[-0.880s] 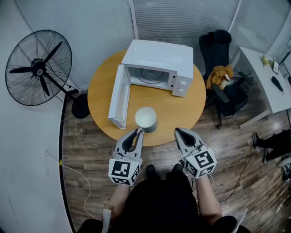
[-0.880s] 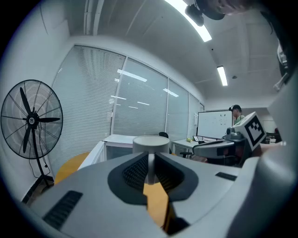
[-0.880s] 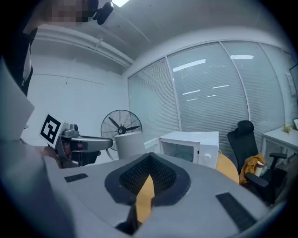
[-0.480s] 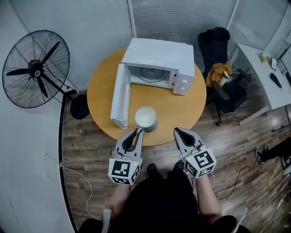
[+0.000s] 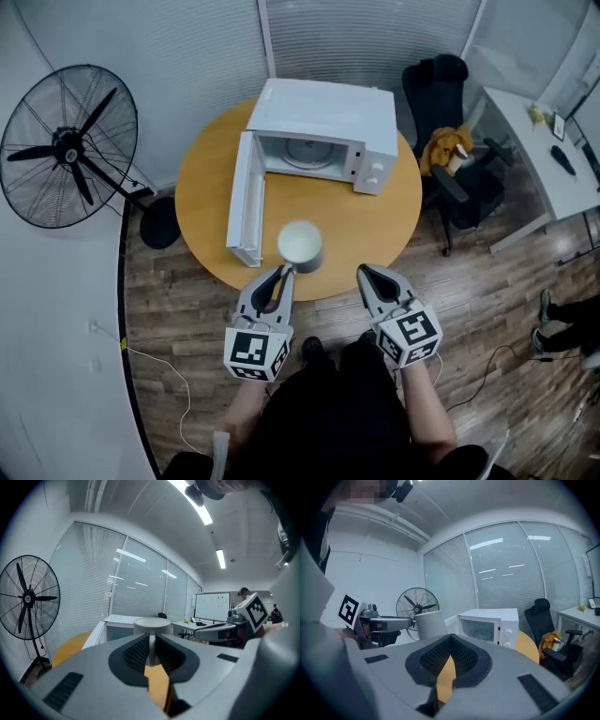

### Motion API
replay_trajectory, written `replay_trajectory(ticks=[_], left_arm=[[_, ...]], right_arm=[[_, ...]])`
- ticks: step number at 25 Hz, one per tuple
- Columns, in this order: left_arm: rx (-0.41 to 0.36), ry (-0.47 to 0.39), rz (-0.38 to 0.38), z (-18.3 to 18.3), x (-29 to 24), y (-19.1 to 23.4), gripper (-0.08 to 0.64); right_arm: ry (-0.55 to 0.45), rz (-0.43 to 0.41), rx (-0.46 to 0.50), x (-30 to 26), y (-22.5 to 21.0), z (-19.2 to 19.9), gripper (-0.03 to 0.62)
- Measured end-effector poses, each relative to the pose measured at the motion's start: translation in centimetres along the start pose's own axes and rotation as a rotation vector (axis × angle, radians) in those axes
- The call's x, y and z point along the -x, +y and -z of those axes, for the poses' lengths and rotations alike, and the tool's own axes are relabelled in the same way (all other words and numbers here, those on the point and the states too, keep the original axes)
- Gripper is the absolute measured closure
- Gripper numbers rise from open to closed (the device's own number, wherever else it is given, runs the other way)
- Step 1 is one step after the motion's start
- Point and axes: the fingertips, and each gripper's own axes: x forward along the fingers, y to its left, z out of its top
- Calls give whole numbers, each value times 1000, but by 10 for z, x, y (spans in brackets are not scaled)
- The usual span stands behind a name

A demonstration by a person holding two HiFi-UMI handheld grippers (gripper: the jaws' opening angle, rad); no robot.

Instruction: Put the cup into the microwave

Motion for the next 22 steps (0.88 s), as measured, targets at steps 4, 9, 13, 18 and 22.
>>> replay_trajectory(ticks=[4, 9, 13, 18, 22], left_arm=[[7, -9, 26, 1, -1, -3, 522], [-4, 7, 29, 6, -7, -6, 523], [-5, 16, 21, 9, -17, -7, 523], [-13, 29, -1, 11, -31, -6, 523], [-7, 35, -27, 7, -50, 0, 523]], right_arm=[[3, 14, -31, 5, -2, 5, 583], [12, 22, -48, 7, -7, 10, 583], [11, 12, -55, 3, -16, 13, 583], [6, -10, -65, -7, -30, 9, 583], [-1, -36, -62, -19, -46, 1, 583]])
